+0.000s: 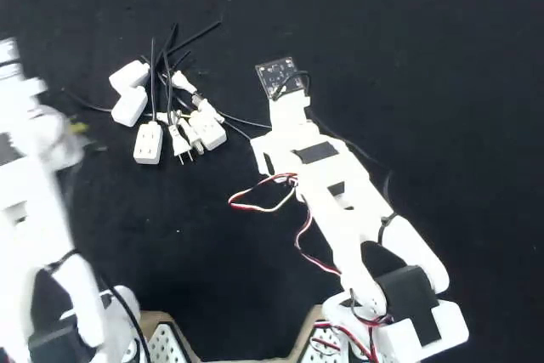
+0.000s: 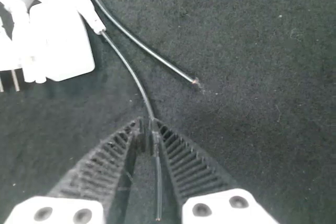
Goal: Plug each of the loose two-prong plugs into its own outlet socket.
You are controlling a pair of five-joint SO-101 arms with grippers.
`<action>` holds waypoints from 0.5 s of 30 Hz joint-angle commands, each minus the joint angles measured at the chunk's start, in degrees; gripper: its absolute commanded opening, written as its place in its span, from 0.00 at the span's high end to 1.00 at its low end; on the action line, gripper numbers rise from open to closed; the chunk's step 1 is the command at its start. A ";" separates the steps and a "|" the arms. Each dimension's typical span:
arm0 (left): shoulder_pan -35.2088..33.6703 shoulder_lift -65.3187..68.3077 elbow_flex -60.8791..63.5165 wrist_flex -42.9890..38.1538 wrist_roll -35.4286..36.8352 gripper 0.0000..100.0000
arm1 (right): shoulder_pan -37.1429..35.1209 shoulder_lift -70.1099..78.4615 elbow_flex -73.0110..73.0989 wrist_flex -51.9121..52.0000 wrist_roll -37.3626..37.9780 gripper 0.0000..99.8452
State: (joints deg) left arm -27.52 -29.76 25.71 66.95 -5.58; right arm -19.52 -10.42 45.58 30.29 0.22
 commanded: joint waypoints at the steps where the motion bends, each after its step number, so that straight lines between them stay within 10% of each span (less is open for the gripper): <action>1: 14.37 3.16 -0.75 -11.69 4.57 0.78 | 2.29 -2.68 -0.31 -1.14 -0.35 0.98; 8: 21.58 24.09 -8.57 -22.95 11.87 0.78 | 3.43 -2.68 -0.48 -1.32 -0.35 0.74; 15: 27.30 42.55 -30.55 -13.80 19.25 0.69 | 3.43 -2.68 -0.66 -1.49 -0.35 0.70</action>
State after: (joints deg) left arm -3.87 5.93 10.24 47.34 11.12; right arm -17.58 -10.42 45.58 30.29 0.13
